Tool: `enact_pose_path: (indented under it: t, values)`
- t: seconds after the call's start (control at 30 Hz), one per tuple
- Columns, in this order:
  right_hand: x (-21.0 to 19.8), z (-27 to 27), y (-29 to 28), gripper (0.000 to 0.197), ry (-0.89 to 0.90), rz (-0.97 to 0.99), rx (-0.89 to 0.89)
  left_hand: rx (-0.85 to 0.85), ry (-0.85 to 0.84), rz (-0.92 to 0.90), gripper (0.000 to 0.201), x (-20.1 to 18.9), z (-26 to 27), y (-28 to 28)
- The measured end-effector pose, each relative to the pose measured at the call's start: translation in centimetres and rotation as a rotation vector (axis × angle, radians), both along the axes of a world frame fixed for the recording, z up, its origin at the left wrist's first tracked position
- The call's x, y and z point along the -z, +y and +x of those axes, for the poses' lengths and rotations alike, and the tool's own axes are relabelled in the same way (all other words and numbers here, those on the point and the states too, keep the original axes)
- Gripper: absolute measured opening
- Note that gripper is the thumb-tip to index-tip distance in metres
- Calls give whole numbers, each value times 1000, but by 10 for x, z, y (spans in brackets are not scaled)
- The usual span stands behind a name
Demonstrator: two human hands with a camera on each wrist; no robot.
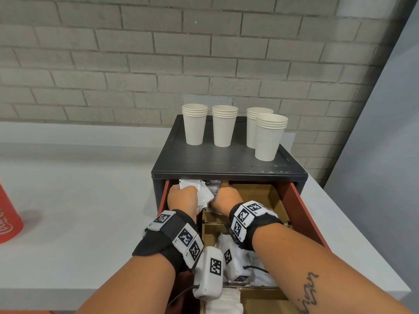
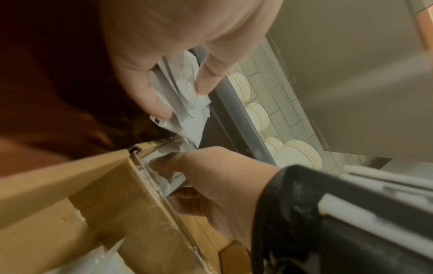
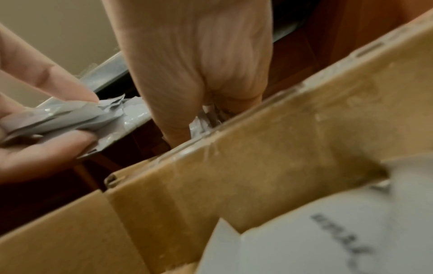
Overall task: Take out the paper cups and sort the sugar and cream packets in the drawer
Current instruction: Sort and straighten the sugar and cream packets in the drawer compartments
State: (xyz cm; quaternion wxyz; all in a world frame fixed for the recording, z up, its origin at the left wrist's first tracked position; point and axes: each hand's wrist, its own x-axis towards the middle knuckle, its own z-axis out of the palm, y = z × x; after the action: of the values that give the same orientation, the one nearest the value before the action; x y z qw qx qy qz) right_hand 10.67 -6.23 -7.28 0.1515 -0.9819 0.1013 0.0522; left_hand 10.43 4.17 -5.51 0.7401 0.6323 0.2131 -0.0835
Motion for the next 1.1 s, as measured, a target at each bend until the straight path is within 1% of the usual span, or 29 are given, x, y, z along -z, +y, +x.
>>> enact_pose_path:
  t: [0.1,0.2,0.33,0.37,0.5,0.6,0.67,0.77,0.83,0.93,1.07,1.1]
  values:
    - [2,0,1,38,-15,43,55,-2,-3,-10,37,2,1,0]
    - [1,-2,0,44,10,61,81,7,-11,-19,37,3,1,0]
    - [-2,-6,-5,64,25,119,104,-13,1,-16,35,1,1,-1]
    - [-3,-7,-6,66,34,126,109,-13,3,-8,35,0,1,0]
    - [-10,-8,-11,52,90,118,131,-5,-9,-15,33,-1,-1,0]
    - [-12,-9,-15,52,122,107,161,24,-19,1,34,-3,-4,1]
    - [-12,-10,-16,51,112,128,165,66,-51,43,38,-6,-9,2]
    - [-12,-13,-18,47,76,184,159,106,-79,79,43,-9,-15,4]
    - [-16,-16,-20,41,38,226,148,129,-76,79,43,-10,-16,5]
    - [-29,-24,-27,32,31,274,149,173,-60,67,44,-11,-17,3]
    - [-41,-39,-36,30,10,451,206,244,-48,37,44,-8,-19,-1]
    - [-43,-43,-38,30,1,490,189,260,-43,30,43,-7,-19,-2]
